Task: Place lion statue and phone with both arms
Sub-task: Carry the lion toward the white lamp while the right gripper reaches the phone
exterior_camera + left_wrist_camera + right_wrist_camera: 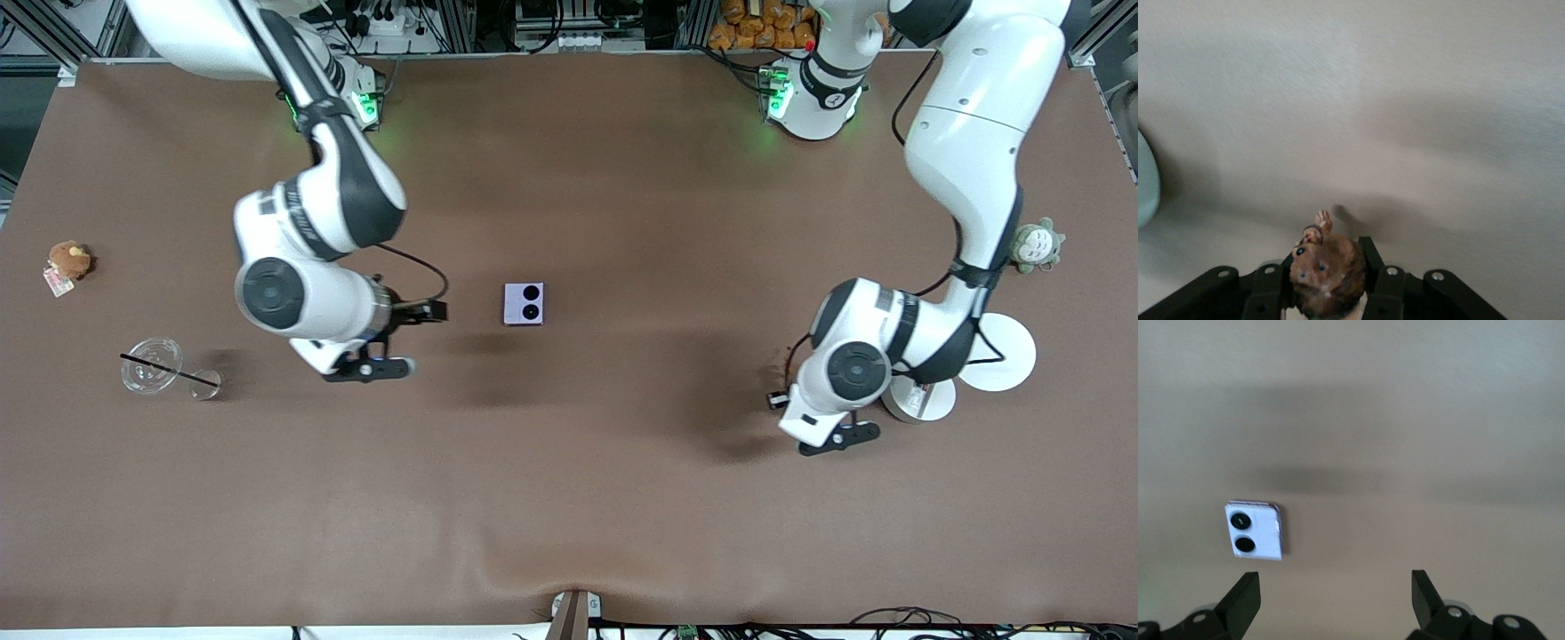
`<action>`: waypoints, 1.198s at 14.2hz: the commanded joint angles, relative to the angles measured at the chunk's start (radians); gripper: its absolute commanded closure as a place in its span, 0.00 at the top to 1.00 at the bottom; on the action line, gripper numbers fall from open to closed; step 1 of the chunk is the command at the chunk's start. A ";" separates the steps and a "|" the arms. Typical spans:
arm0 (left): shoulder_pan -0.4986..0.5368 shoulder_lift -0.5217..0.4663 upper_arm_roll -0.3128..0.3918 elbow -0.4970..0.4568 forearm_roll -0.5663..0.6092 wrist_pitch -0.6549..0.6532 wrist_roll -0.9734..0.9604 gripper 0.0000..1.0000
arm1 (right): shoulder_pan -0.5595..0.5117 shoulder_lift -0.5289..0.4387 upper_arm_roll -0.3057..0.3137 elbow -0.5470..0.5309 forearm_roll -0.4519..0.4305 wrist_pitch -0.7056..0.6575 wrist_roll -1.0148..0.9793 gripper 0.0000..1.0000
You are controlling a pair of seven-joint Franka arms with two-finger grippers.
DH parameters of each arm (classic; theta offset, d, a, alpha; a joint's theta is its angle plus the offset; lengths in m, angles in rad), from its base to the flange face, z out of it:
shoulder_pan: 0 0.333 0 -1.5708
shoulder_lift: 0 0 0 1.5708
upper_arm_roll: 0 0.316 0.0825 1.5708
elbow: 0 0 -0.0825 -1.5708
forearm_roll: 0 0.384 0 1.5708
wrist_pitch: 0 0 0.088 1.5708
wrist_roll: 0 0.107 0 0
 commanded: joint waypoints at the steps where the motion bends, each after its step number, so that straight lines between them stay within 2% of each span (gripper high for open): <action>1: 0.031 -0.017 -0.010 -0.016 0.021 0.014 0.097 0.00 | 0.064 0.084 -0.010 0.008 0.016 0.124 0.066 1.00; 5: 0.070 -0.017 -0.010 -0.018 0.023 0.015 0.191 0.00 | 0.181 0.152 -0.012 -0.010 0.014 0.186 0.199 1.00; 9: 0.119 -0.020 -0.011 -0.024 0.023 0.015 0.292 0.00 | 0.253 0.149 -0.012 -0.161 0.006 0.396 0.246 1.00; 15: 0.149 -0.018 -0.011 -0.024 0.023 0.017 0.325 0.00 | 0.287 0.153 -0.012 -0.192 0.006 0.404 0.247 1.00; 16: 0.151 -0.018 -0.011 -0.026 0.023 0.017 0.325 0.07 | 0.287 0.153 -0.010 -0.196 0.006 0.404 0.247 1.00; 17: 0.151 -0.018 -0.011 -0.026 0.021 0.017 0.325 0.20 | 0.287 0.153 -0.010 -0.199 0.006 0.405 0.247 1.00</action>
